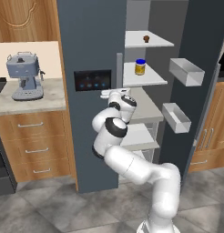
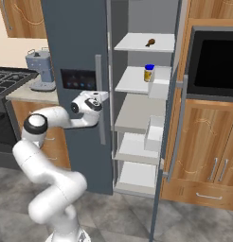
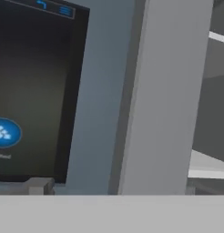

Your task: Pick up the frozen chicken drumstick from the freezer, place it on any shelf in the fridge, and close the fridge and freezer doors when done.

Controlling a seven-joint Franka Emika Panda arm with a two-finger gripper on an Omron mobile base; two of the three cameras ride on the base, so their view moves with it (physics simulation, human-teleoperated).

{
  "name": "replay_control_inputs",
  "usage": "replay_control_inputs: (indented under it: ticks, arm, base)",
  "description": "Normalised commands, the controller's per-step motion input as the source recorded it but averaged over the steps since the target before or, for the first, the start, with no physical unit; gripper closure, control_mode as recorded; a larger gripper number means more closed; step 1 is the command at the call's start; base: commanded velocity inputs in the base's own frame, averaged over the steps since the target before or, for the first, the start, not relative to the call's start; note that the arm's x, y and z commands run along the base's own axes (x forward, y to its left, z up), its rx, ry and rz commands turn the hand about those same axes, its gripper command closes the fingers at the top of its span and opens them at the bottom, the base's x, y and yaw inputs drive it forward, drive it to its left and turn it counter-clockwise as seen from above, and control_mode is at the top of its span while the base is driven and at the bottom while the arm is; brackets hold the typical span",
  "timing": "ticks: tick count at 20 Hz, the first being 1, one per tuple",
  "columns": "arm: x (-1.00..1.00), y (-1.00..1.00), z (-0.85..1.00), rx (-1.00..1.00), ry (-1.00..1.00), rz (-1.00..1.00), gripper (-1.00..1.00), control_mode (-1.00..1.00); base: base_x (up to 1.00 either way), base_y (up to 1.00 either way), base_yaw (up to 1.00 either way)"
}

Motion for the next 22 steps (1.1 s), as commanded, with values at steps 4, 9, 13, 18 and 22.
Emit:
replay_control_inputs:
  ticks: [4, 9, 13, 18, 22]
  arm:
    - [0.65, 0.01, 0.0, 0.0, 0.06, 0.0, -1.0, -1.0]
    - [0.51, 0.04, 0.0, 0.0, 0.01, 0.0, -1.0, -1.0]
    - [0.0, 0.0, 0.03, 0.0, 0.01, -0.01, -1.0, -1.0]
    - [-0.03, 0.0, 0.36, 0.0, 0.0, -0.02, -1.0, -1.0]
    - [-0.09, 0.0, 0.52, 0.01, 0.0, -0.03, -1.0, -1.0]
  base:
    - [0.0, 0.0, 0.0]
    - [0.0, 0.0, 0.0]
    - [0.0, 0.0, 0.0]
    - [0.0, 0.0, 0.0]
    - [0.0, 0.0, 0.0]
